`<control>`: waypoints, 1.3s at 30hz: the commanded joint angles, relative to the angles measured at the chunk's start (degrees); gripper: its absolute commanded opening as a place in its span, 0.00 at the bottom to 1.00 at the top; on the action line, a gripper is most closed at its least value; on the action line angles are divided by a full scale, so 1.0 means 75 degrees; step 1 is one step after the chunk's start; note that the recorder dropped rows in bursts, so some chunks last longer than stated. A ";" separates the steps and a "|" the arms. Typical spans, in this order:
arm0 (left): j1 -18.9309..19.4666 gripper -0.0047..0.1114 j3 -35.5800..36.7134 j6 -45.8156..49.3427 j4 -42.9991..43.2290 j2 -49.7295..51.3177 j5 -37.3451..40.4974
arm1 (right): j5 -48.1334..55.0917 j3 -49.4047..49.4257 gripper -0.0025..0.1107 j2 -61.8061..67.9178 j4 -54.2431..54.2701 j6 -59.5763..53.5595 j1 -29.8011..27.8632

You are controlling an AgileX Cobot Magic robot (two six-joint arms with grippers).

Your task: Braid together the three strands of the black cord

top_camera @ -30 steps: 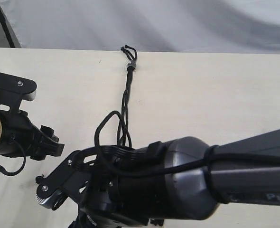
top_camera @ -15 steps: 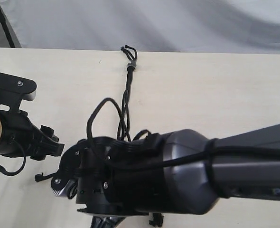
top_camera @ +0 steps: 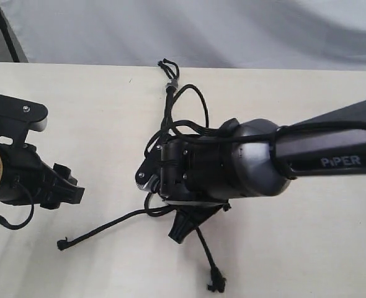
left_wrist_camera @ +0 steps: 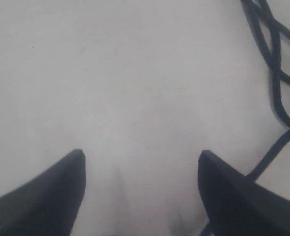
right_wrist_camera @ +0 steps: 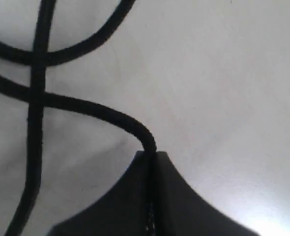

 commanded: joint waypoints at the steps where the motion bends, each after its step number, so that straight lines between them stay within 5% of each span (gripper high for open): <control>1: 0.0028 0.57 0.0052 -0.0066 0.0010 -0.0071 -0.0050 | -0.0118 0.0028 0.02 0.0248 0.0271 0.0011 -0.0116; 9: 0.0028 0.57 0.0052 -0.0066 0.0010 -0.0071 -0.0050 | -0.0601 0.0363 0.02 0.0354 0.3223 -0.2417 -0.0019; 14: 0.0028 0.57 0.0052 -0.0066 0.0010 -0.0071 -0.0050 | -0.0505 0.0465 0.02 0.0051 0.5323 -0.4740 0.0683; 21: 0.0028 0.57 0.0052 -0.0066 0.0010 -0.0071 -0.0075 | -0.1318 0.0465 0.02 -0.1006 0.5030 -0.5252 0.1395; 39: 0.0028 0.57 0.0052 -0.0066 0.0010 -0.0071 -0.0075 | -0.1024 0.0828 0.02 -0.1140 0.4809 -0.4803 -0.0909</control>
